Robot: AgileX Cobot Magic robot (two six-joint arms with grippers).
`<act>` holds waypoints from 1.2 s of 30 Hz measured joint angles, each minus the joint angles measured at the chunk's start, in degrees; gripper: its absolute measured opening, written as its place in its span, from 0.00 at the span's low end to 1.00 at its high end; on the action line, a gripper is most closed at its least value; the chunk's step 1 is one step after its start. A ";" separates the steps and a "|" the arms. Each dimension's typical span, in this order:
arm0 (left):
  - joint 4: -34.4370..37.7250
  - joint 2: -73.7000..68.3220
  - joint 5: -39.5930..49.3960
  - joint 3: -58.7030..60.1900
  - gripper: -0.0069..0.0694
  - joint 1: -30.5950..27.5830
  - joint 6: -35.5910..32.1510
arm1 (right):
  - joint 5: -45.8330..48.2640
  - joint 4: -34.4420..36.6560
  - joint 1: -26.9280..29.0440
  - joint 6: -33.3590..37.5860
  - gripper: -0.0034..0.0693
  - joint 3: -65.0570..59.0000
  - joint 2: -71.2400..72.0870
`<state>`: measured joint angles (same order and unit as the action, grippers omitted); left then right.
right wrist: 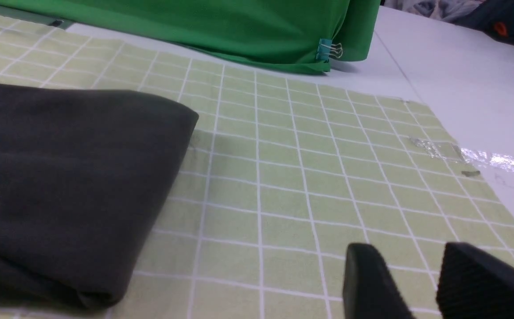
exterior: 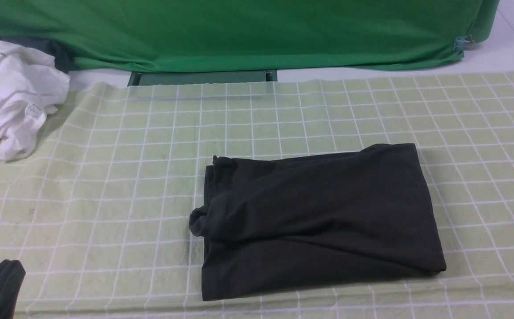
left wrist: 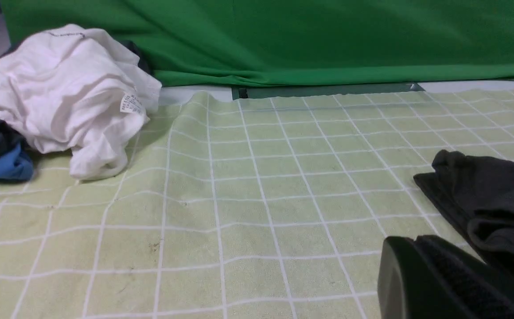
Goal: Fold a long-sleeved shirt over a green coffee tablecloth.
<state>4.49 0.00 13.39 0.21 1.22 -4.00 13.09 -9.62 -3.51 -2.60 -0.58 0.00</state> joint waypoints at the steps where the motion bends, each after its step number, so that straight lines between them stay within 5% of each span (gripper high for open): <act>1: 0.00 0.00 0.12 0.00 0.11 -0.12 0.00 | 0.00 0.00 0.00 0.00 0.38 0.00 0.00; 36: 0.00 0.00 0.46 0.00 0.11 -3.14 0.00 | 0.00 0.00 0.00 0.00 0.38 0.00 0.00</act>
<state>4.49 0.00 13.85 0.21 -1.92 -4.00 13.09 -9.62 -3.51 -2.60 -0.58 0.00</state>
